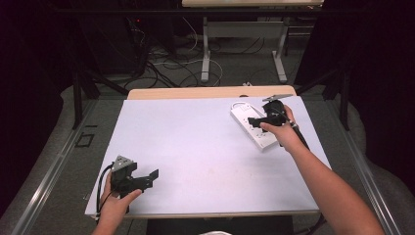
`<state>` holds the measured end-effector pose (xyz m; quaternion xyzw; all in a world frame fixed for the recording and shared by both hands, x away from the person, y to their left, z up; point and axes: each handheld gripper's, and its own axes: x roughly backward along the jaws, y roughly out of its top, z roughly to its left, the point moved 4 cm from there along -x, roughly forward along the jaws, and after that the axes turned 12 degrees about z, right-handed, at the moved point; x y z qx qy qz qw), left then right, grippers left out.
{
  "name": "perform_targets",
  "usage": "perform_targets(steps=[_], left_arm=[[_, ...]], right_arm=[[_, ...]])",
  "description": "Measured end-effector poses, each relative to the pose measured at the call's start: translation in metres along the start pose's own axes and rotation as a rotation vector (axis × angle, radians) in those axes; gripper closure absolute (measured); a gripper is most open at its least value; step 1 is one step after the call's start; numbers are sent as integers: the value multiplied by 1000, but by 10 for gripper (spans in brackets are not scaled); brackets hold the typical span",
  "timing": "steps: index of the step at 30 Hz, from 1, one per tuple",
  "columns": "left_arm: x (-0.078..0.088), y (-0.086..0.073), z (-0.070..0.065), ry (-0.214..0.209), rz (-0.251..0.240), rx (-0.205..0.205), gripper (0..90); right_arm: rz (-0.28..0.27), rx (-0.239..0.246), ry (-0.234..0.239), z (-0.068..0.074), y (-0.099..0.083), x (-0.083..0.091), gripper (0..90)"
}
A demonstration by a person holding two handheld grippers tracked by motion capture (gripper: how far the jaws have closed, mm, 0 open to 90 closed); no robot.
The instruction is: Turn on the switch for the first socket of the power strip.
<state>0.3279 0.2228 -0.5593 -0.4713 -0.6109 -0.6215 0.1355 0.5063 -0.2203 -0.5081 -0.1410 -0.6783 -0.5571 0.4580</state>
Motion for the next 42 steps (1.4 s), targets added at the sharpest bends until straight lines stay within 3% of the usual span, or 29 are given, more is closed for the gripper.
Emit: perform_targets(steps=[4, 12, 20, 28, 42], left_arm=[[-3, 0, 0, 9, -12, 11, 74], [-2, 0, -1, 8, -17, 4, 74], [0, -1, -1, 4, -2, -4, 74], [0, -1, -1, 5, 2, 3, 74], [0, -1, -1, 10, -17, 6, 74]], right_arm=[[5, 12, 34, 5, -8, 2, 0], [-18, 11, 44, 10, -18, 7, 0], [-4, 49, 46, 19, -31, 19, 0], [-5, 68, 78, 29, -47, 32, 0], [-23, 127, 111, 52, -74, 54, 0]])
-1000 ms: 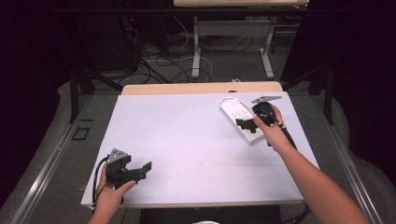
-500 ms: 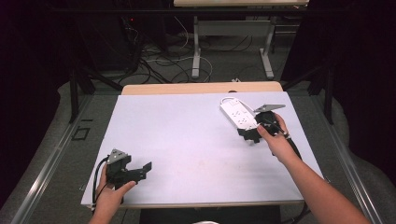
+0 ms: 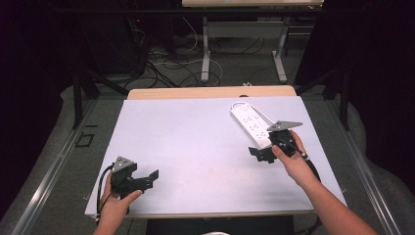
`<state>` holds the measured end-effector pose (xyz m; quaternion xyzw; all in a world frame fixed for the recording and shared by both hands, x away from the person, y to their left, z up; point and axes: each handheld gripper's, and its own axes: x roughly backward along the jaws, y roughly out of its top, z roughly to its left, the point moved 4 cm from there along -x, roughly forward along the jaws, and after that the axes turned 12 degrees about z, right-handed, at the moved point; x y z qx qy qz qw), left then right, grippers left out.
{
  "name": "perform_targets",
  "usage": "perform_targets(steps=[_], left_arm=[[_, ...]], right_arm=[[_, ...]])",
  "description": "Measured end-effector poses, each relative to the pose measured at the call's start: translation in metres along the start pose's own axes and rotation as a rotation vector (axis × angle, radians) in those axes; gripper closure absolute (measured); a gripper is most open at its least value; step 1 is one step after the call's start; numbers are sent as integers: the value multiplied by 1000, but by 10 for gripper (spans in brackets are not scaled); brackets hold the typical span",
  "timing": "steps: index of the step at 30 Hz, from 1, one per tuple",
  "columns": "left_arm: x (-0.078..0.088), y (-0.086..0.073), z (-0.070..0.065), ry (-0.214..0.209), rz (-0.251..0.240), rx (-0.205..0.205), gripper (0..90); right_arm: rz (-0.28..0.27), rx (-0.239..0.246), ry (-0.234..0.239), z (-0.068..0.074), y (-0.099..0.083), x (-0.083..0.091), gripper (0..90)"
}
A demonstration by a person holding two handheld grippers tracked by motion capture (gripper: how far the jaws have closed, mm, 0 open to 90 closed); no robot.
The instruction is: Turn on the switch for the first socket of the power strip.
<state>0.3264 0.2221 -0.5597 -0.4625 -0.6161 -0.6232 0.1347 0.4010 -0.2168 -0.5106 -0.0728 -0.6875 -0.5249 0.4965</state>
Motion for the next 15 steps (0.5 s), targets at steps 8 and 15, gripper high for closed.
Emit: perform_targets(steps=[8, 15], left_arm=[[0, 0, 0, -1, -2, 1, 74], [0, 1, -1, 1, -11, 2, 73]], right_arm=[[3, 40, -10, 11, -19, 10, 0], [2, 40, -12, 19, -37, 16, 0]])
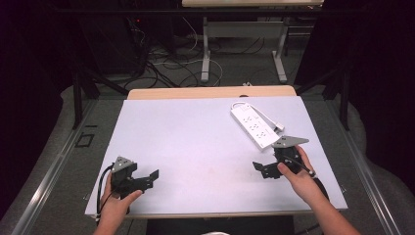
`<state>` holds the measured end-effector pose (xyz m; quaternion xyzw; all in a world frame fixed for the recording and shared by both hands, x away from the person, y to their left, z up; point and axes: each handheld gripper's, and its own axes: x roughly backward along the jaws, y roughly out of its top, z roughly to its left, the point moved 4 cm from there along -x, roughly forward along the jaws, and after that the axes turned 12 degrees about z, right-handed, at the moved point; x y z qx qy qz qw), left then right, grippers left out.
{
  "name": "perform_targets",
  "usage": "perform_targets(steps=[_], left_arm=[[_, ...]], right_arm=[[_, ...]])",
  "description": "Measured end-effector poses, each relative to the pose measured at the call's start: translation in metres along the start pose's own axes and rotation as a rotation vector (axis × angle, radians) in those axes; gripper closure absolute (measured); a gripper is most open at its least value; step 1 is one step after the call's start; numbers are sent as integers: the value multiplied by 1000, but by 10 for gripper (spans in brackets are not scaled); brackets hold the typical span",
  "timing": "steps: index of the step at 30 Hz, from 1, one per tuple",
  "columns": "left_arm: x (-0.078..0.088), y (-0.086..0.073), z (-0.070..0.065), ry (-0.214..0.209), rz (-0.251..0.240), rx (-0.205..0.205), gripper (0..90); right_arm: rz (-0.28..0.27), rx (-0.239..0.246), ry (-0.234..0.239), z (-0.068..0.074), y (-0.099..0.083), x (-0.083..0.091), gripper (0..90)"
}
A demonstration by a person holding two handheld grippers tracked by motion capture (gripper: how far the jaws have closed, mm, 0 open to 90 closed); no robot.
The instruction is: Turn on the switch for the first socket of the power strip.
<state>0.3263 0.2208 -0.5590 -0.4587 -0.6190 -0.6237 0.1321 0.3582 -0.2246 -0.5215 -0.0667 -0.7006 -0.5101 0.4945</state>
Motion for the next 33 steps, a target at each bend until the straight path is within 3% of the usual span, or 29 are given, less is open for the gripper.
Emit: perform_targets(steps=[10, 21, 33], left_arm=[[0, 0, 0, 0, -2, 3, 73], [0, 0, -1, -2, -7, 2, 73], [2, 0, 0, -5, 1, -2, 73]], right_arm=[[-9, -45, 9, -1, -24, 6, 0], [-22, -84, -36, -9, -45, 9, 0], [-34, -114, -42, -14, -59, 5, 11]])
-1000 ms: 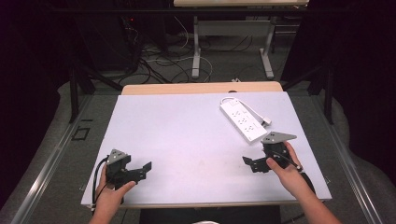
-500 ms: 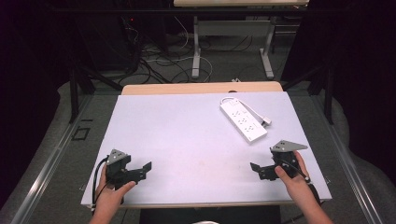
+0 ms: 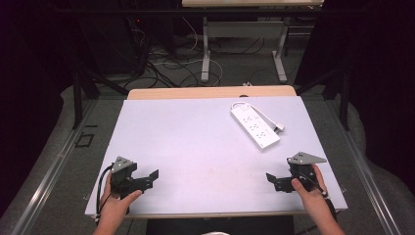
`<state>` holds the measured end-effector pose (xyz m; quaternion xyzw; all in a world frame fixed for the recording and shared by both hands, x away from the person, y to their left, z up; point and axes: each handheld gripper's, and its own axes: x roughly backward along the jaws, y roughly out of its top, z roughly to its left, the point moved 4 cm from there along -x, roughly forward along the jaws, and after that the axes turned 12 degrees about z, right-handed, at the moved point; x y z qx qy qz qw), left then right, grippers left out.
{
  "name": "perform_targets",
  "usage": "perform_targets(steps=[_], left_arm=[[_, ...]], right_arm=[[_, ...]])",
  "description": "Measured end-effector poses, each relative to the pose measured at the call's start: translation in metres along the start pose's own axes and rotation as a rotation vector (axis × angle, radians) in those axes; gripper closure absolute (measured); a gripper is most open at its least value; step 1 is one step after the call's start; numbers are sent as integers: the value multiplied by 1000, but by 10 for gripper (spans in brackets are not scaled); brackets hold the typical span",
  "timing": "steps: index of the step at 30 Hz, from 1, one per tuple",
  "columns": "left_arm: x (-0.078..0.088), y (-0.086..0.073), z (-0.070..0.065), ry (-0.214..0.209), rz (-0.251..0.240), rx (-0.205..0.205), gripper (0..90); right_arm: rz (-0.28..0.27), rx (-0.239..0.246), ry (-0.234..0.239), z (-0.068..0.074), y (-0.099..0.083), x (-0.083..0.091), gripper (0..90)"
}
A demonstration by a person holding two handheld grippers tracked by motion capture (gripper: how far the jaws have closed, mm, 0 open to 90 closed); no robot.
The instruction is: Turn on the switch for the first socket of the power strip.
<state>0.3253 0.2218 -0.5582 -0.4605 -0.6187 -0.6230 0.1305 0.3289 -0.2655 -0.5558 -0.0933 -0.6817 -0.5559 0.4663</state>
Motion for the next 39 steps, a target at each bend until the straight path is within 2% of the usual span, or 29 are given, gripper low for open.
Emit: perform_targets(steps=[13, 31, 36, 39], left_arm=[[1, 0, 1, -4, 10, 0, 73], [0, 0, 1, -4, 10, -2, 73], [0, -1, 1, -4, 10, -4, 73], [0, -1, 1, -5, 10, -4, 73]], right_arm=[[1, -41, -26, -11, -10, -6, 15], [23, -55, -36, -17, -16, -9, 26], [24, -41, -41, -18, -16, -10, 28], [25, -57, -36, -17, -16, -9, 28]])
